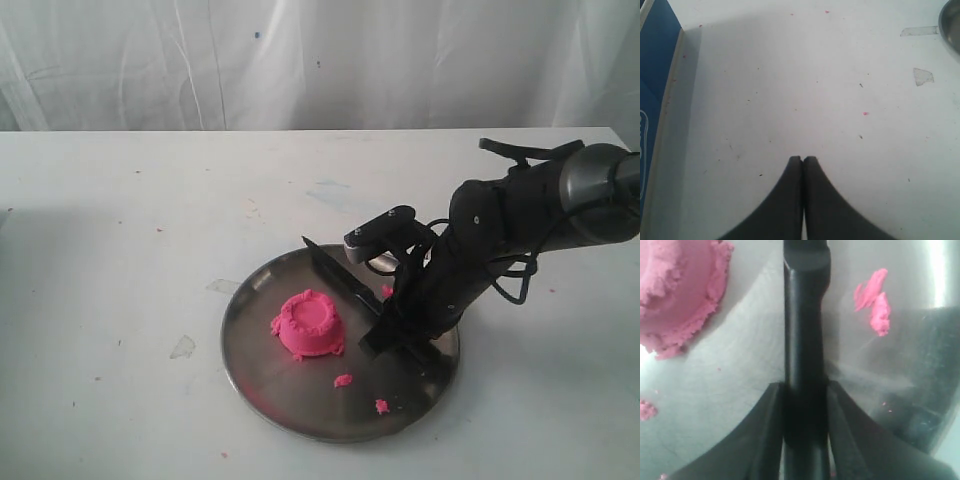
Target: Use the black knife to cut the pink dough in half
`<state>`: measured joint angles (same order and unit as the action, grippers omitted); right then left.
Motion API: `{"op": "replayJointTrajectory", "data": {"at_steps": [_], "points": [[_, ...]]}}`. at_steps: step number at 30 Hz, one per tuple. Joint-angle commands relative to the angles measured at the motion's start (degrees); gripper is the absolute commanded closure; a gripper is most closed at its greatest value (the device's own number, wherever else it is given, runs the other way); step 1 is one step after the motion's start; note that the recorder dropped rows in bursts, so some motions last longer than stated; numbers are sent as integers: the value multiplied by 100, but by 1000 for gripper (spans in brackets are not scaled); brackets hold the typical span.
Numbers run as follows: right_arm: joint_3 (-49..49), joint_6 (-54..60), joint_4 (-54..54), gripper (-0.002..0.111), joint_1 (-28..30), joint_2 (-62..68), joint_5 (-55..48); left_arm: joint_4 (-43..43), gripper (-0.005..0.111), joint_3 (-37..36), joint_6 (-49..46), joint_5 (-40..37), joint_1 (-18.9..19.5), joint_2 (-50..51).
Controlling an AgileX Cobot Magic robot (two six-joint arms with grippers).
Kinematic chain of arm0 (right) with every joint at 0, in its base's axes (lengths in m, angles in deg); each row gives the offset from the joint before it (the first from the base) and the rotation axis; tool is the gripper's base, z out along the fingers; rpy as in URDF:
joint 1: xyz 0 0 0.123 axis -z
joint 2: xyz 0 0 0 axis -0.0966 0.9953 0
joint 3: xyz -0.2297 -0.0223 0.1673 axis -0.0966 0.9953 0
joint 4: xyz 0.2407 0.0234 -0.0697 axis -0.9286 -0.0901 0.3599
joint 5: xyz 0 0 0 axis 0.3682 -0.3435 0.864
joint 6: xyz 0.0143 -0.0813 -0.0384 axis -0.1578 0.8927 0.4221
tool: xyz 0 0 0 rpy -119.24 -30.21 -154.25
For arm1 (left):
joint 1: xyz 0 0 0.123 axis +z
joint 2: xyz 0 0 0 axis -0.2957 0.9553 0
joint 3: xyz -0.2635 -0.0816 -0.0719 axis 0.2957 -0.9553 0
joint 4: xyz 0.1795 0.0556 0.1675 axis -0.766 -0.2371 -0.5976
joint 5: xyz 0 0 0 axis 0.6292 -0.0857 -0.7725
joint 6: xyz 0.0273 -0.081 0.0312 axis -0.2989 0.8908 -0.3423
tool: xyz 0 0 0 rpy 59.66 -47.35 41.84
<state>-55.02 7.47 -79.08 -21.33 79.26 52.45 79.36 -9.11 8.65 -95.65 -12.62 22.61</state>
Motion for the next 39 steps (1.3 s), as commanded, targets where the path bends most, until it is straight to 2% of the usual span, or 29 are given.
{"op": "replayJointTrajectory", "data": {"at_steps": [1, 7, 17, 22, 25, 27, 33, 39], "points": [[-31, 64, 70, 87, -5, -1, 38, 38, 107, -20, 4, -84, -12, -22], [-186, -18, 81, 108, -5, -105, -202, 38, 107, -20, 4, -84, -12, -22], [-242, -362, 92, 108, -5, -1061, -1312, 38, 107, -20, 4, -84, -12, -22], [-229, -619, 79, 108, -5, -1274, -2806, 38, 107, -20, 4, -84, -12, -22], [-117, -576, 116, 108, -5, -1300, -3357, 38, 107, -20, 4, -84, -12, -22], [-7, -576, 193, 108, -5, -1300, -3360, 38, 107, -20, 4, -84, -12, -22], [246, -576, 218, 108, -5, -1300, -2386, 38, 107, -20, 4, -84, -12, -22], [250, -565, 218, 108, -5, -1221, -2469, 38, 107, -20, 4, -84, -12, -22]]}}
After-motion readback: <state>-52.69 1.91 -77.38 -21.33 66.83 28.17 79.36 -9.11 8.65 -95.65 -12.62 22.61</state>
